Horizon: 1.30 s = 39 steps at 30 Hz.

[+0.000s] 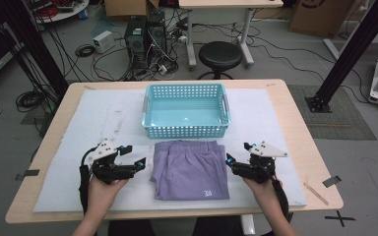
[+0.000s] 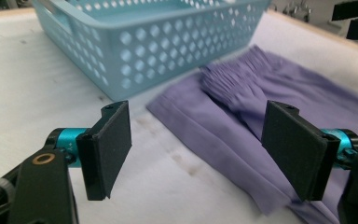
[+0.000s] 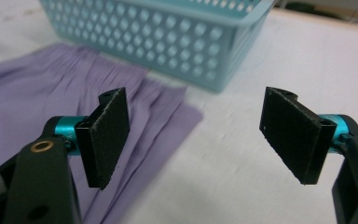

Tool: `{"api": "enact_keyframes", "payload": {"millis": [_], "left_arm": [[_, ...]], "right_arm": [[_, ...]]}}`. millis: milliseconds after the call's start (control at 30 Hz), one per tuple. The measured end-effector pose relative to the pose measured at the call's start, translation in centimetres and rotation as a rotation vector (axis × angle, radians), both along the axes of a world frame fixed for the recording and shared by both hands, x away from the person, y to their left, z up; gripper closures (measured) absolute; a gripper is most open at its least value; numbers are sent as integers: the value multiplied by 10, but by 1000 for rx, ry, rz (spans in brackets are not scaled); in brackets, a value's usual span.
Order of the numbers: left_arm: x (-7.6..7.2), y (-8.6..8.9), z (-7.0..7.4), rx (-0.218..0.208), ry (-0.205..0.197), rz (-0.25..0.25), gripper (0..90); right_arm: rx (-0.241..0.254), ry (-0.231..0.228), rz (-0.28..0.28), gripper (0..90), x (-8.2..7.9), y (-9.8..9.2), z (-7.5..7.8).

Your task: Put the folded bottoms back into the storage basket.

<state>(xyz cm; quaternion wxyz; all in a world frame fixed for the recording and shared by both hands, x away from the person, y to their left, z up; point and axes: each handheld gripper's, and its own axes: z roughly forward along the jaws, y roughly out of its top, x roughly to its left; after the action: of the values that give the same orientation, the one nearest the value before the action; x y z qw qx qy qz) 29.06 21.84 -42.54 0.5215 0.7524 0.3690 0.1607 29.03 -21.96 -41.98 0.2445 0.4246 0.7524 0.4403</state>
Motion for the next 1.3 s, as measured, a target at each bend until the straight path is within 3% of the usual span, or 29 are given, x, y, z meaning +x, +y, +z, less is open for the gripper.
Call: {"api": "enact_keyframes", "payload": {"millis": [100, 200, 300, 400, 633, 767, 833, 1067, 1300], "left_arm": [[-6, -10, -6, -4, 37, -25, 252], [-7, -18, -10, -23, 88, -46, 253], [-7, -24, -14, -9, 118, -27, 299], [-4, -31, -19, -7, 183, -16, 299], [4, -36, -24, -34, 278, -17, 295], [6, -41, -27, -30, 293, -39, 288], [7, -44, -28, -21, 307, -39, 288], [11, -48, -28, -57, 339, -22, 288], [12, -56, -28, -57, 344, -9, 302]], "right_arm": [[-16, 46, 5, 252, -8, 6, -8], [13, 112, 5, 252, -11, 10, -13], [32, 146, 7, 251, -13, 13, -15], [44, 180, -3, 228, -14, 17, -18], [21, 240, -22, 227, -11, 24, -25], [36, 314, -19, 225, -7, 24, -29], [40, 324, -15, 230, -7, 24, -29], [46, 346, 20, 274, -6, 34, -28], [25, 337, 17, 451, -5, 43, -28]]}}
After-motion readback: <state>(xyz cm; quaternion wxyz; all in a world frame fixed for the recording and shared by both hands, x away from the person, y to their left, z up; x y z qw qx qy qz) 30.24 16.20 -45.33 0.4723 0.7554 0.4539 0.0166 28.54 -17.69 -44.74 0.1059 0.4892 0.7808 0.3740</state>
